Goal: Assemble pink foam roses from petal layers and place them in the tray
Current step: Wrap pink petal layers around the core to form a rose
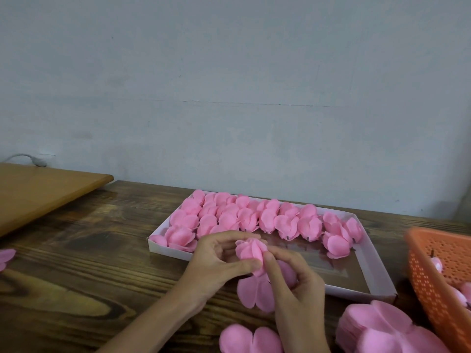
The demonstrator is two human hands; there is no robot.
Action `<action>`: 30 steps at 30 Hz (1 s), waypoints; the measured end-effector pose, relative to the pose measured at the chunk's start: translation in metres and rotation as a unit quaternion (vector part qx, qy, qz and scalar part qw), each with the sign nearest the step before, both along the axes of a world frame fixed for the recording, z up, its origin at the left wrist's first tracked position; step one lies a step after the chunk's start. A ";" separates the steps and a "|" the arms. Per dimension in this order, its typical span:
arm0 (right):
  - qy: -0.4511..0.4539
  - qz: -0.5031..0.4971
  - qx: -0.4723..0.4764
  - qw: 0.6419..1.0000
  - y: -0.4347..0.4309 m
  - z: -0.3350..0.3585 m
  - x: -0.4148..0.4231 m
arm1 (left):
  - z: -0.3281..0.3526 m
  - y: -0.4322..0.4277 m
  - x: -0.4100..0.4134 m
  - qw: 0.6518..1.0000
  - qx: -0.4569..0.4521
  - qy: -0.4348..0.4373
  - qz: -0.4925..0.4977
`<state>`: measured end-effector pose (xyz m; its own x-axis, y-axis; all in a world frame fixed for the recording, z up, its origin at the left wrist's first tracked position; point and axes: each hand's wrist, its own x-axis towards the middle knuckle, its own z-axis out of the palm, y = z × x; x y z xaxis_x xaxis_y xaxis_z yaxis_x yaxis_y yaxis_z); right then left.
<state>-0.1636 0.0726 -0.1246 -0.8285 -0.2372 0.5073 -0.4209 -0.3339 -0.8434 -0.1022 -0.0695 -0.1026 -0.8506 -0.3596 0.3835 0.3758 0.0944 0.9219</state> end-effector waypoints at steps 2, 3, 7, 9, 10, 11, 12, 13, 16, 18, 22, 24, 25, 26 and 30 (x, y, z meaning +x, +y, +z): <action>0.003 -0.006 0.003 1.000 0.000 -0.001 0.000 | -0.001 0.000 0.000 1.000 0.005 0.004 -0.006; 0.003 -0.008 0.003 1.000 0.000 -0.001 -0.001 | -0.001 0.000 0.000 1.000 0.002 0.010 -0.006; -0.008 -0.011 0.013 1.000 0.000 -0.003 -0.003 | 0.000 0.002 -0.001 0.998 -0.025 0.044 0.033; -0.020 -0.008 0.013 1.000 0.000 -0.005 -0.004 | -0.001 0.002 -0.001 0.997 -0.032 0.052 0.055; -0.025 -0.007 0.016 1.000 0.000 -0.005 -0.004 | -0.001 0.001 0.000 0.996 -0.035 0.052 0.063; -0.029 -0.006 0.021 0.999 0.000 -0.006 -0.005 | -0.001 0.001 0.000 0.996 -0.038 0.050 0.069; -0.032 -0.006 0.024 0.999 -0.001 -0.007 -0.005 | 0.000 0.000 0.000 0.995 -0.040 0.047 0.073; -0.034 -0.005 0.026 0.999 -0.001 -0.008 -0.006 | 0.000 0.000 0.000 0.995 -0.042 0.045 0.075; -0.034 -0.003 0.027 0.999 0.000 -0.008 -0.005 | 0.000 0.000 0.001 0.994 -0.051 0.047 0.079; -0.031 -0.001 0.027 0.999 0.000 -0.007 -0.005 | 0.001 0.001 0.001 0.994 -0.059 0.047 0.078; -0.032 0.002 0.024 0.999 0.000 -0.007 -0.005 | 0.002 0.002 0.002 0.994 -0.063 0.048 0.072; -0.031 -0.001 0.024 0.999 -0.001 -0.008 -0.006 | 0.003 0.001 0.003 0.994 -0.063 0.044 0.073; -0.032 -0.002 0.023 0.999 -0.001 -0.008 -0.006 | 0.002 0.001 0.002 0.994 -0.065 0.043 0.074; -0.033 -0.003 0.022 0.999 -0.001 -0.008 -0.005 | 0.002 0.001 0.002 0.994 -0.068 0.041 0.075; -0.021 -0.004 0.022 1.000 -0.001 -0.006 -0.003 | 0.002 0.001 0.002 0.994 -0.069 0.040 0.076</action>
